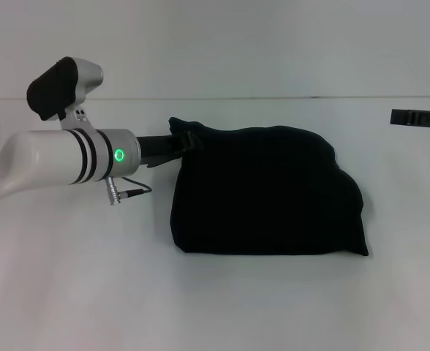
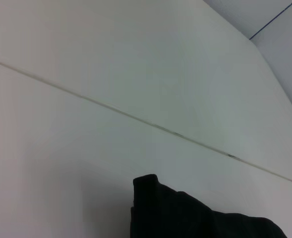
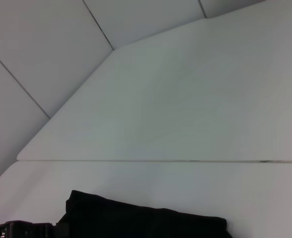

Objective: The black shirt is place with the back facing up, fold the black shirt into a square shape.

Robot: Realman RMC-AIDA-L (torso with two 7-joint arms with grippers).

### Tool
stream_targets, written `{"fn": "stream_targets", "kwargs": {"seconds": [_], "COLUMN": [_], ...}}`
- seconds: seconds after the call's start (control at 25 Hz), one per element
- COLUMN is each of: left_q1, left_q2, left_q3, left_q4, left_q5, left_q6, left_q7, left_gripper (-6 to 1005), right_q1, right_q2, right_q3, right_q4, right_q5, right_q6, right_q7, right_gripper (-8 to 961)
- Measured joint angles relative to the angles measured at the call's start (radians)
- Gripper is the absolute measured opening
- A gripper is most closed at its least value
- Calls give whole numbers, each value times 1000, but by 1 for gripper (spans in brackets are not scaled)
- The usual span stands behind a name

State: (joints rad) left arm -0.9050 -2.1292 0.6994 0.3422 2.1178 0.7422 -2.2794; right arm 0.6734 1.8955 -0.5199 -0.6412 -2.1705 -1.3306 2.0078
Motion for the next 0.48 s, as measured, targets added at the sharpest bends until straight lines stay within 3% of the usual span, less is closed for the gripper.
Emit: {"fn": "stream_targets", "kwargs": {"seconds": [0.16, 0.48], "left_q1": [-14, -38], "left_q2": [3, 10], "left_q3": [0, 0], "left_q4": [0, 1], "left_q5": [0, -1], "left_q6": [5, 13], "left_q7": [0, 0], "left_gripper": [88, 41], "right_q1": [0, 0], "right_q2": [0, 0], "right_q3": [0, -6], "right_q4": [0, 0], "right_q5": [0, 0], "right_q6": [0, 1], "right_q7": [0, 0], "right_gripper": [941, 940]}}
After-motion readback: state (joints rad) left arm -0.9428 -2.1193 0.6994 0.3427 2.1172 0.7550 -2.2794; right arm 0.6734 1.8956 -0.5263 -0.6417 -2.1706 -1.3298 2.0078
